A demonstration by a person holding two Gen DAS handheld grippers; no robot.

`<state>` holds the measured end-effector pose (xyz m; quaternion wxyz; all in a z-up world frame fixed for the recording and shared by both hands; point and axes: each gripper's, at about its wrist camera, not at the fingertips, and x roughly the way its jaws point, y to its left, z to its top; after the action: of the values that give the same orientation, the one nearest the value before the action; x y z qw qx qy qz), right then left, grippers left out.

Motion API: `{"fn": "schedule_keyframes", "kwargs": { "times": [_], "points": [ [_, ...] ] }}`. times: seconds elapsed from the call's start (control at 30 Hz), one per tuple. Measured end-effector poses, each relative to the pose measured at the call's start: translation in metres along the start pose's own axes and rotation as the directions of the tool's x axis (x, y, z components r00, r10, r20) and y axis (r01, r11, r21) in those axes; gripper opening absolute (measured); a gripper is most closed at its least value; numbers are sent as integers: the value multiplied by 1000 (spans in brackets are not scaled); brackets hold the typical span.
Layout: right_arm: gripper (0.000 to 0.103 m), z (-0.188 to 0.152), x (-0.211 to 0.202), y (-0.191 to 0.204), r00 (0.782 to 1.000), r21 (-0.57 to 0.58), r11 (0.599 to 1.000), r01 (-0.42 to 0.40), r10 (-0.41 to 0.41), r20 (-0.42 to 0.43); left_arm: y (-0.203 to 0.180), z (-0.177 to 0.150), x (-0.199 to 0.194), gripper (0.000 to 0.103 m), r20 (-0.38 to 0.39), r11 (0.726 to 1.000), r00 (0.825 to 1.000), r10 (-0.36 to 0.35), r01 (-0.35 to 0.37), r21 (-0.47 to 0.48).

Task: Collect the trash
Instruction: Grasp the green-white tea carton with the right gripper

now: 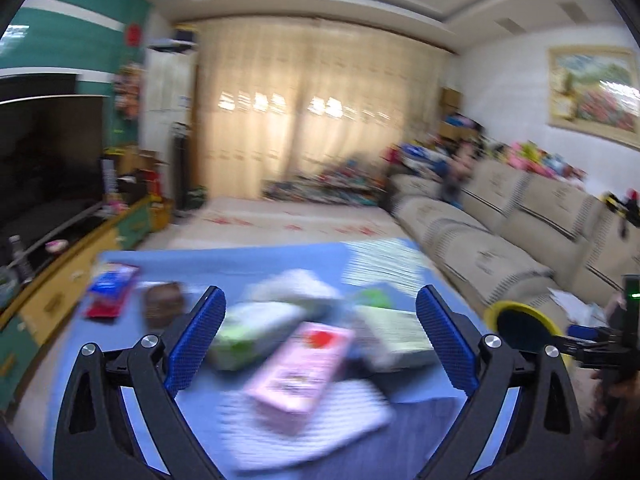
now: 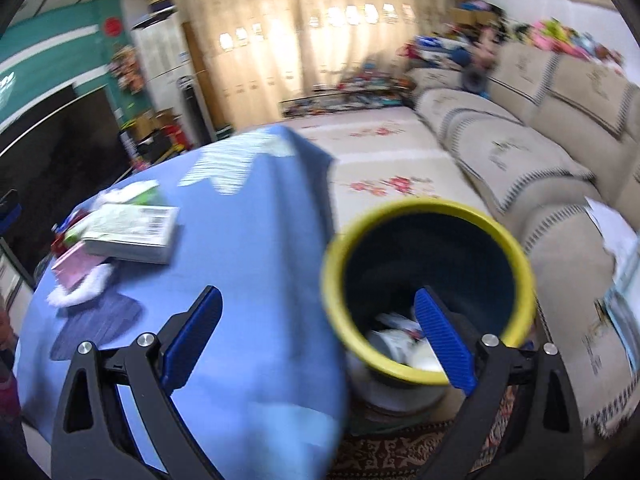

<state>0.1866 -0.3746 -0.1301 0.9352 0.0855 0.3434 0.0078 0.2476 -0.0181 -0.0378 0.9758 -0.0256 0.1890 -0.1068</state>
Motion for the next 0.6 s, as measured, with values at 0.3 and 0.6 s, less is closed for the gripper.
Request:
{"fn": "schedule_keyframes", "kwargs": {
  "times": [0.3, 0.6],
  "points": [
    [93, 11, 37, 127, 994, -261, 960, -105, 101, -28, 93, -32, 4, 95, -14, 977, 992, 129, -129, -170],
    [93, 6, 80, 192, 998, -472, 879, -65, 46, -53, 78, -31, 6, 95, 1, 983, 995, 98, -96, -154]
  ]
}}
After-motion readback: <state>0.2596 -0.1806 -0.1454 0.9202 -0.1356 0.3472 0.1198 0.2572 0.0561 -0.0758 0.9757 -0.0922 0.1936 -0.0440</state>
